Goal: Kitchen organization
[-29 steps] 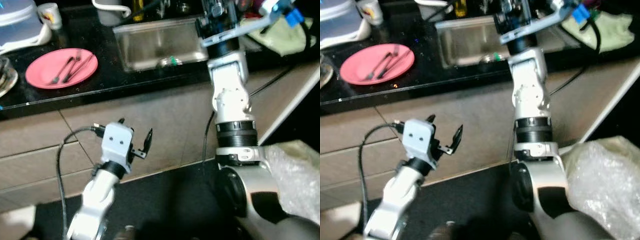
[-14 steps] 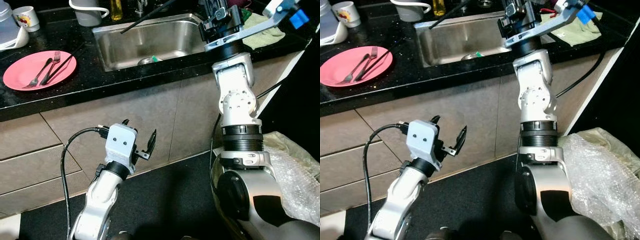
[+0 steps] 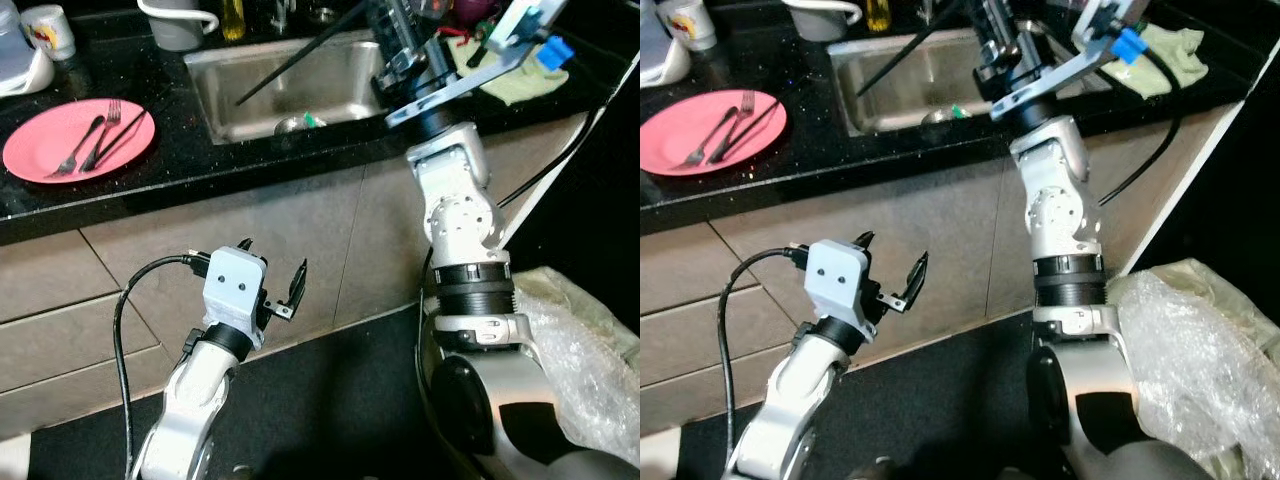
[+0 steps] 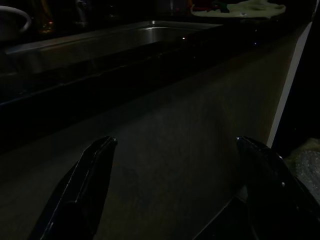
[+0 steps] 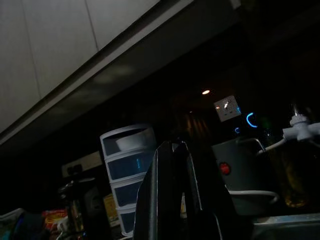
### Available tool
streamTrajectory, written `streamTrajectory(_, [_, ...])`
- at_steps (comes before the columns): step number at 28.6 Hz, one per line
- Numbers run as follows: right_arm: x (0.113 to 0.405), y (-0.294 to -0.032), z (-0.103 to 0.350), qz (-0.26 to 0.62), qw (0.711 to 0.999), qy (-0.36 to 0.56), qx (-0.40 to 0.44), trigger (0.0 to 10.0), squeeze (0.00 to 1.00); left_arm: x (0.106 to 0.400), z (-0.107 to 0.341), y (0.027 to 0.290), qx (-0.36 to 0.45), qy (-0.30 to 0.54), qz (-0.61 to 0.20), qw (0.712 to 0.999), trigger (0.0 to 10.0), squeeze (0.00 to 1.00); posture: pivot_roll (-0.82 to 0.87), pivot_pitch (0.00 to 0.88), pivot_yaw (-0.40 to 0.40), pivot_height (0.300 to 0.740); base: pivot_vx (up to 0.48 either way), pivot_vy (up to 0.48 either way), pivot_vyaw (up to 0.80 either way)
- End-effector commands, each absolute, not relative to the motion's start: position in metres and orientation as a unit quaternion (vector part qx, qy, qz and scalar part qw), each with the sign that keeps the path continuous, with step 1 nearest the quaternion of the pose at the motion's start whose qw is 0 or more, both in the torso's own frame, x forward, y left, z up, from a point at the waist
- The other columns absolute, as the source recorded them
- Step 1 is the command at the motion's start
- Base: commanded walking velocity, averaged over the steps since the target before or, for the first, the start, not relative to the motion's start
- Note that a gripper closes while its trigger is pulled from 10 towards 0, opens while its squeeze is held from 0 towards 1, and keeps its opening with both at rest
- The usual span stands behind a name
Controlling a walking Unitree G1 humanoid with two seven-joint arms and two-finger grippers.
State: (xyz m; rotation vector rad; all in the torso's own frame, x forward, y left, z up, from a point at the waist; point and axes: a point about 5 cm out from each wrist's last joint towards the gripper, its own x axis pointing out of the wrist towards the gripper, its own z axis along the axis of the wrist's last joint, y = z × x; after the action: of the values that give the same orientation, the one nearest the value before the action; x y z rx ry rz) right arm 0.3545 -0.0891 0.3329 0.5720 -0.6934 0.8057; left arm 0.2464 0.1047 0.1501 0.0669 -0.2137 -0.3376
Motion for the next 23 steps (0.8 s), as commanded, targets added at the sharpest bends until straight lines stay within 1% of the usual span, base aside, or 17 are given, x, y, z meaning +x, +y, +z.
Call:
streamTrajectory(1, [0.3532, -0.0883, 0.3286, 0.381, 0.827, -0.322, 0.26, 10.0, 0.0, 0.2454, 0.1446, 0.1036, 0.034, -0.096, -0.172, 0.98, 10.0, 0.0, 0.1, 0.065, -0.044, 0.74, 0.311, 0.0, 0.0])
streamTrajectory(13, [0.3515, -0.0862, 0.3289, 0.385, 0.825, -0.323, 0.259, 10.0, 0.0, 0.2445, 0.145, 0.1023, 0.035, -0.098, -0.178, 0.979, 10.0, 0.0, 0.1, 0.07, -0.044, 0.74, 0.318, 0.0, 0.0])
streamTrajectory(17, [0.3553, -0.0874, 0.3269, 0.361, 0.841, -0.317, 0.249, 10.0, 0.0, 0.2448, 0.1453, 0.102, 0.035, -0.098, -0.179, 0.978, 10.0, 0.0, 0.1, 0.072, -0.043, 0.74, 0.334, 0.0, 0.0])
streamTrajectory(18, [0.3553, -0.0874, 0.3269, 0.361, 0.841, -0.317, 0.249, 10.0, 0.0, 0.2448, 0.1453, 0.102, 0.035, -0.098, -0.179, 0.978, 10.0, 0.0, 0.1, 0.072, -0.043, 0.74, 0.337, 0.0, 0.0])
streamTrajectory(19, [0.3578, -0.0903, 0.3255, 0.345, 0.848, -0.317, 0.248, 10.0, 0.0, 0.2448, 0.1453, 0.1015, 0.035, -0.098, -0.179, 0.978, 10.0, 0.0, 0.1, 0.073, -0.045, 0.74, 0.345, 0.0, 0.0])
streamTrajectory(23, [0.3586, -0.0919, 0.3248, 0.341, 0.85, -0.318, 0.245, 10.0, 0.0, 0.2448, 0.1452, 0.1012, 0.035, -0.098, -0.18, 0.978, 10.0, 0.0, 0.1, 0.073, -0.045, 0.74, 0.347, 0.0, 0.0])
